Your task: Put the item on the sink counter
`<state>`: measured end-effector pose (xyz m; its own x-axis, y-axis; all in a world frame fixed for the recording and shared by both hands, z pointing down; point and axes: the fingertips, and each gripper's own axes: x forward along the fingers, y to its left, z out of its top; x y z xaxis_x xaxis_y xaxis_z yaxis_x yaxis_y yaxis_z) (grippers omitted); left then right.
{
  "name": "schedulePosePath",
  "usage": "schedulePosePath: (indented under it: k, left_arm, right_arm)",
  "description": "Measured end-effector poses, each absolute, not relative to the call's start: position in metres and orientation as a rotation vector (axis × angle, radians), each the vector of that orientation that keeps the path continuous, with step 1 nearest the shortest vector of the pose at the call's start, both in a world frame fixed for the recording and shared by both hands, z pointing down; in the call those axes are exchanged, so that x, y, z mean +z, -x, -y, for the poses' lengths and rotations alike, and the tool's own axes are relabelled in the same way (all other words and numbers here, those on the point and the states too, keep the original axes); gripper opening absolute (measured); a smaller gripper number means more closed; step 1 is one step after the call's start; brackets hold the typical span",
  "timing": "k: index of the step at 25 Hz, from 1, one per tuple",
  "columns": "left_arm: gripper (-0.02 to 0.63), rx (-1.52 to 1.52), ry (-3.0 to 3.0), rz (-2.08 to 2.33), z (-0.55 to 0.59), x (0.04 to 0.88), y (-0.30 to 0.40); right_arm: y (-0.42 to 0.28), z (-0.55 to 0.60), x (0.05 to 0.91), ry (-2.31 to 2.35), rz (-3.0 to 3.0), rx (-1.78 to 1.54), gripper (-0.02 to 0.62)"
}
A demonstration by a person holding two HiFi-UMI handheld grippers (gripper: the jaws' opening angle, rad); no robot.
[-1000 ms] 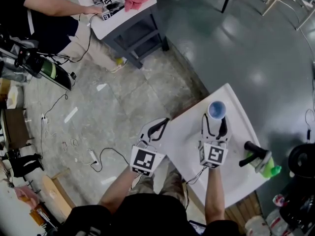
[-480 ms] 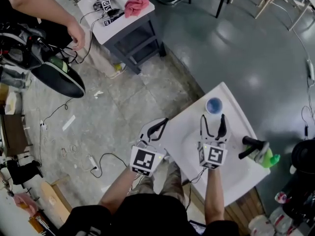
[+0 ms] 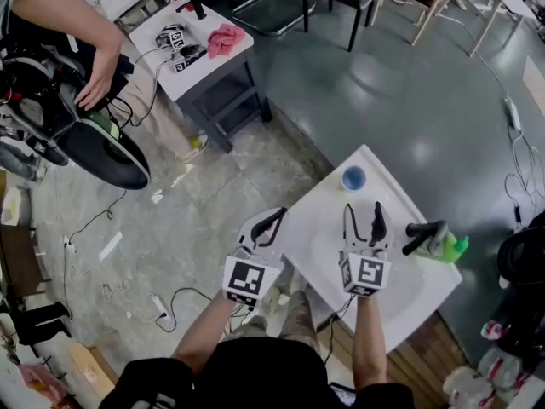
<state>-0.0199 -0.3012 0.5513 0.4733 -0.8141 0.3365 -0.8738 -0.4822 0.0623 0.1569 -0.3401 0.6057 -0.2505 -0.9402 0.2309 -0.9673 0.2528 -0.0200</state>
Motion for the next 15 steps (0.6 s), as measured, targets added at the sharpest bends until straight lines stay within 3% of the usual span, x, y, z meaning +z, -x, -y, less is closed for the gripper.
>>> schedulePosePath:
  k: [15]
  left_arm:
    - [0.002, 0.261, -2.736, 1.348, 0.237, 0.461, 0.0]
  right_arm:
    - [-0.165, 0.238, 0.498, -1.975, 2.309, 0.183, 0.142]
